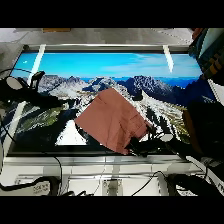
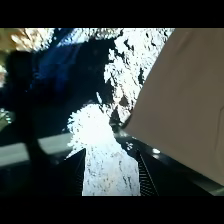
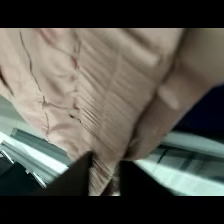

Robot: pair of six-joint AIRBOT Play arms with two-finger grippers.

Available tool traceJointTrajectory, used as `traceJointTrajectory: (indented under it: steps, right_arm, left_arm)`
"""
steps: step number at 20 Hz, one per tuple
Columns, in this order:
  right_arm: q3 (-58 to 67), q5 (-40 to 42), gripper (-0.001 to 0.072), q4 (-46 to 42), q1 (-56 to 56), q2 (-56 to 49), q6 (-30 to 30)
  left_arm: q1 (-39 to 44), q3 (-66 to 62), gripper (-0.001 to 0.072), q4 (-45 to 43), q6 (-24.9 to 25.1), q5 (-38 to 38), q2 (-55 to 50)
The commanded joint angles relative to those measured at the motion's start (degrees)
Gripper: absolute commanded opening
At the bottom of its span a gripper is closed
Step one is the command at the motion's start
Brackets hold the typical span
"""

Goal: Fold the clothes and pants, and hang the long-sleeved shirts on hangers.

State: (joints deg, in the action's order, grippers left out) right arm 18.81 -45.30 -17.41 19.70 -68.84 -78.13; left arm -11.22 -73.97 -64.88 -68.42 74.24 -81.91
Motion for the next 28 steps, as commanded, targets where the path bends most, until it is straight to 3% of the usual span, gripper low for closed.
traceJointTrajectory:
  steps: [1, 2, 4, 5, 8, 12, 19, 20, 22, 23, 28]
  right_arm:
    - [1.0, -0.2, 0.0019, 2.9, 0.3, -0.8, 7.0]
    - [2.0, -0.6, 0.0019, 2.4, 0.3, -0.8, 8.1]
    - [4.2, -2.6, 0.0019, 0.8, 0.3, -0.8, 9.1]
    - [5.2, -3.5, 0.0019, -0.6, 0.3, -0.8, 9.1]
    - [7.0, -5.2, 0.0019, -2.3, 0.3, -0.8, 9.0]
    - [7.3, -5.4, 0.0019, -2.4, 0.3, -0.8, 9.0]
    - [8.2, -7.8, 0.0019, -3.2, 0.3, -0.6, 11.5]
    - [9.0, -8.2, 0.0019, -4.0, 0.3, -0.2, 11.5]
    - [10.6, -8.6, 0.0019, -5.2, 0.3, 1.4, 11.4]
    - [11.8, -8.9, 0.0019, -6.0, 0.3, 2.2, 11.4]
    - [21.2, -10.6, 0.0018, -12.3, 0.3, 7.0, 11.1]
  left_arm:
    - [-4.9, 1.1, 0.0367, 8.3, 2.9, 3.2, -3.2]
    - [-6.0, 2.2, 0.0376, 9.7, 2.9, 3.1, -3.6]
    - [-6.6, 4.9, 0.0485, 10.5, 3.3, 2.9, -4.1]
    - [-6.5, 6.7, 0.0501, 10.6, 3.3, 2.4, -4.5]
    - [-5.4, 12.4, 0.0501, 12.4, 3.5, -1.6, -6.2]
    - [-3.0, 16.1, 0.0501, 20.9, 9.2, -4.9, -9.3]
    - [6.2, 16.1, 0.0461, 21.0, 9.4, -15.6, -13.1]
    - [7.1, 16.1, 0.0391, 21.1, 9.3, -17.8, -13.0]
    - [7.7, 16.1, 0.0082, 21.8, 9.3, -20.3, -13.0]
    - [7.7, 16.0, 0.001, 22.9, 9.3, -20.5, -13.0]
    - [4.5, 14.3, 0.0008, 23.4, 9.4, -18.6, -4.6]
